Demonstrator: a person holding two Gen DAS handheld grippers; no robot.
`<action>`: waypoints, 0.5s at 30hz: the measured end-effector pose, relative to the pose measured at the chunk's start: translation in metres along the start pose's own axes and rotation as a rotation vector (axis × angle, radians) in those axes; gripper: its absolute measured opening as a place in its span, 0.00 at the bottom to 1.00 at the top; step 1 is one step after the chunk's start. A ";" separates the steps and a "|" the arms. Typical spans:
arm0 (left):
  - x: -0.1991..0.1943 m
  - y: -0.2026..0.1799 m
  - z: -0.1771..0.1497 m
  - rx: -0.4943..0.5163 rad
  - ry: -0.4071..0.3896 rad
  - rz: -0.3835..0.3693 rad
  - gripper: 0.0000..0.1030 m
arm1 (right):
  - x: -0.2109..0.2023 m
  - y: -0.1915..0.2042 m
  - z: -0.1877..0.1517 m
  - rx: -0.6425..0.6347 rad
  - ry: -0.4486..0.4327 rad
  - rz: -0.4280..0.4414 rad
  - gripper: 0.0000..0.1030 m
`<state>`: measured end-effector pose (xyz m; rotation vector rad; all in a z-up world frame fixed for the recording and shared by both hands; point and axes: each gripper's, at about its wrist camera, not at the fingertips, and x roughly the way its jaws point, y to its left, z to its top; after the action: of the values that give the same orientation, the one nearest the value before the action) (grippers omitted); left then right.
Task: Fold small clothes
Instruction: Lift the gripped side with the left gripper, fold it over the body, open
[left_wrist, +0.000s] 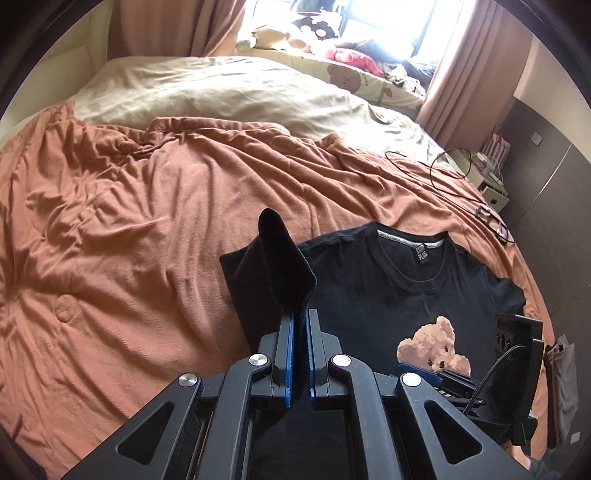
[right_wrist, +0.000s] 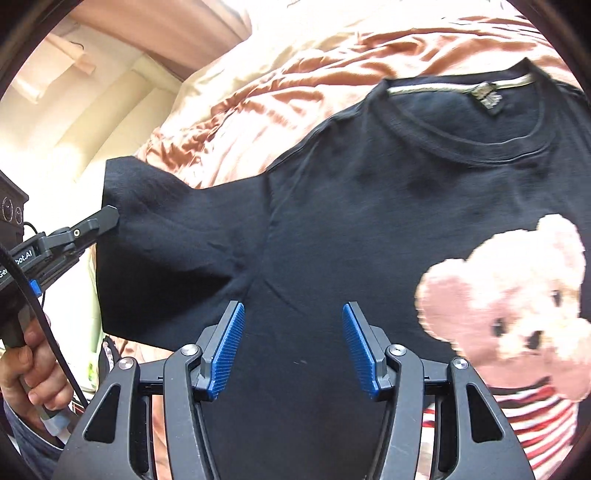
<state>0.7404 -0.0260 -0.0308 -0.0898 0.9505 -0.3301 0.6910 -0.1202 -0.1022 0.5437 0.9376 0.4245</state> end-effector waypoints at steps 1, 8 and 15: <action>0.002 -0.007 0.000 0.008 0.006 -0.003 0.06 | -0.005 -0.001 -0.001 -0.003 -0.004 -0.004 0.52; 0.018 -0.056 -0.004 0.072 0.046 -0.048 0.06 | -0.034 -0.027 -0.004 0.014 -0.027 -0.011 0.52; 0.039 -0.089 -0.014 0.181 0.131 -0.085 0.33 | -0.052 -0.054 -0.008 0.049 -0.031 -0.010 0.66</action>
<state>0.7282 -0.1219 -0.0498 0.0580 1.0442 -0.5035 0.6629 -0.1902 -0.1059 0.5884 0.9223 0.3836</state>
